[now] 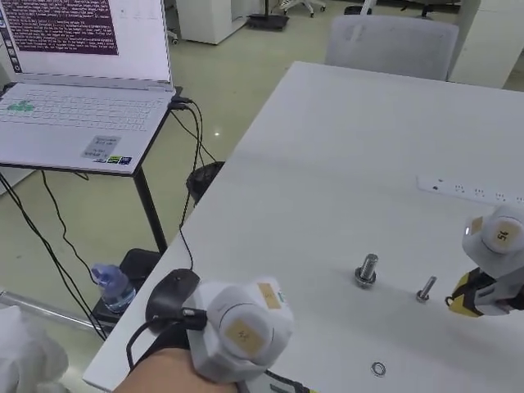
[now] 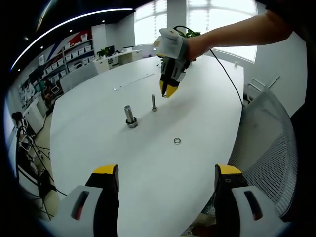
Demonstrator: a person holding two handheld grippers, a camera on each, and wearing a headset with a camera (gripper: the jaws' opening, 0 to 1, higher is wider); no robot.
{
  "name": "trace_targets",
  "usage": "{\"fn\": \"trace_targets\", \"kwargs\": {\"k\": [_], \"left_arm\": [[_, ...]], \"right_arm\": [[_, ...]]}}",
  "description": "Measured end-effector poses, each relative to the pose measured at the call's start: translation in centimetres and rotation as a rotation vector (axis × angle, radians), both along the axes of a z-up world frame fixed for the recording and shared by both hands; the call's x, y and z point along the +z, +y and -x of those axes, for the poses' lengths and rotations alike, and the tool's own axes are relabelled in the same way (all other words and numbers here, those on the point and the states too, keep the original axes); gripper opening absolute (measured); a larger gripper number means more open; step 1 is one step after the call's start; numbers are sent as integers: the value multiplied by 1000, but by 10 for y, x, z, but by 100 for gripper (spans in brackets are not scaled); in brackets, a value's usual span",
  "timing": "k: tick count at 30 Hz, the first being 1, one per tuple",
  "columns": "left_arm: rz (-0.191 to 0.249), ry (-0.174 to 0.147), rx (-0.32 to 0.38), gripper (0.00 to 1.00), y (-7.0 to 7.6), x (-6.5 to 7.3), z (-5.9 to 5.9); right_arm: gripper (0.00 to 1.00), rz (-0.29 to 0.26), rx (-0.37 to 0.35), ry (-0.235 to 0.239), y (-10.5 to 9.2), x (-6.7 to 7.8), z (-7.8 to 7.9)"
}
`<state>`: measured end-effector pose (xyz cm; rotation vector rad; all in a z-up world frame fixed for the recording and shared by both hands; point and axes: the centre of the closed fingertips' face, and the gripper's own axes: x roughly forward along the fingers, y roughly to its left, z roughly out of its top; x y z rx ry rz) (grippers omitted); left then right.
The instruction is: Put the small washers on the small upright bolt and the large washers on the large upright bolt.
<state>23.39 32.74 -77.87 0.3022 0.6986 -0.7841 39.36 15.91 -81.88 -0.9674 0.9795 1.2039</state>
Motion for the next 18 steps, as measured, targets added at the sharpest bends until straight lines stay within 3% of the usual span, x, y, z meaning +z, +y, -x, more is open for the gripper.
{"fn": "trace_targets", "kwargs": {"k": [9,18], "left_arm": [[0,-6,0,79,-1,2,-1],[-2,-3,1,79,2,1,-2]], "right_arm": [[13,-19,2,-26,12,15,-17],[13,-21,26,-25,24,13,-18]]}}
